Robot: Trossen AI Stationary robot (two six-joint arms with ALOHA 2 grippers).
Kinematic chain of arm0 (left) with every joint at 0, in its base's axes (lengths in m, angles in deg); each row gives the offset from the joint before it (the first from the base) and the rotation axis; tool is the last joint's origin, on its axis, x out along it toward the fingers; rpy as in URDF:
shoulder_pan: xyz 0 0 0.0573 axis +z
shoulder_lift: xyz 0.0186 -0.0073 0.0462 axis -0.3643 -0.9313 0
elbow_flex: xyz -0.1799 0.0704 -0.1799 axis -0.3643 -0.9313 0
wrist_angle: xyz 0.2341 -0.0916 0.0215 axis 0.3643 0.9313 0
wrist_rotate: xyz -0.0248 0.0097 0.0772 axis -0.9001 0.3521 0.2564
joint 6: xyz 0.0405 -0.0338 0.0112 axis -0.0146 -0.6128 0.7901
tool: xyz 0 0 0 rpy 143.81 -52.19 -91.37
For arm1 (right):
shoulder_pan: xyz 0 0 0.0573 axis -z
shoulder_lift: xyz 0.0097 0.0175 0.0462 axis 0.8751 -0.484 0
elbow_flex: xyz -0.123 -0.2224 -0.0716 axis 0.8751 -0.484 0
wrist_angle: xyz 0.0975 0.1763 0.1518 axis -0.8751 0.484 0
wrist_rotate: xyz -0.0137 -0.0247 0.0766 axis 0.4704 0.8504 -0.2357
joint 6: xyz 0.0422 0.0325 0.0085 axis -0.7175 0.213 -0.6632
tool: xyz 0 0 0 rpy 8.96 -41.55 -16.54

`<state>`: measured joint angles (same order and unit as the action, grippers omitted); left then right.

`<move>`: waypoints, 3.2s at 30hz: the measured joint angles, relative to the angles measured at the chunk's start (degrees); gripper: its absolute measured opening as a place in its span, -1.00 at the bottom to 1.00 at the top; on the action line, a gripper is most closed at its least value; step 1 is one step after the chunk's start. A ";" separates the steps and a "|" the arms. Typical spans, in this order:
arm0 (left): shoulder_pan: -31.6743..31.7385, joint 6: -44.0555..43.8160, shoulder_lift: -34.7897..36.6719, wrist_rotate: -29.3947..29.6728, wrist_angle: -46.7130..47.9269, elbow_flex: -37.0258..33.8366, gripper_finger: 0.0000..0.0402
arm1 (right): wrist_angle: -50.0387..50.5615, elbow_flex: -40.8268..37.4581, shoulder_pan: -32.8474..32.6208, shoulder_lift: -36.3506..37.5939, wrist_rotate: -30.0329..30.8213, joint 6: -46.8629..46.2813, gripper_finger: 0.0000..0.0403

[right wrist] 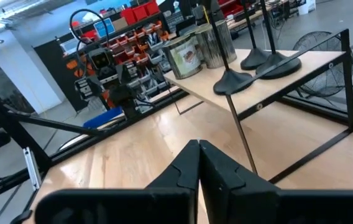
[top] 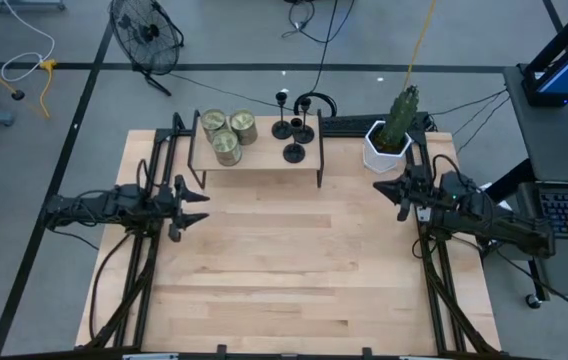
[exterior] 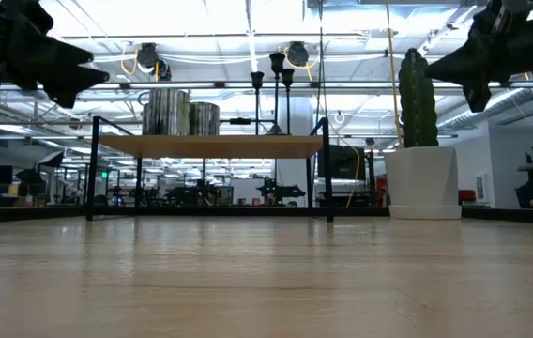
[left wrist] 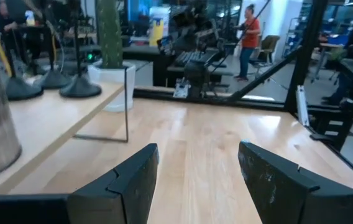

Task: Pick & Place candle stick holders
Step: Return to Home Position

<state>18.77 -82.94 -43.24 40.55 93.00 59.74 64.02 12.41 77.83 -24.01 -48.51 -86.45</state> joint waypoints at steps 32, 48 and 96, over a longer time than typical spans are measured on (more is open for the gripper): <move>0.00 6.96 0.02 -6.86 -1.86 -0.07 0.16 | -14.11 -16.36 0.00 3.30 0.21 2.27 -0.98; -0.24 5.72 0.01 -7.10 -12.35 -7.20 0.16 | -13.18 -16.52 0.00 3.30 0.21 1.97 -0.98; -0.66 5.41 -0.09 -6.33 -9.86 -6.93 0.16 | -13.06 -16.63 0.00 3.28 0.24 1.97 -0.98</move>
<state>18.12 -77.52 -43.33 34.22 83.14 52.81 50.96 -4.22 77.83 -20.73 -48.26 -84.48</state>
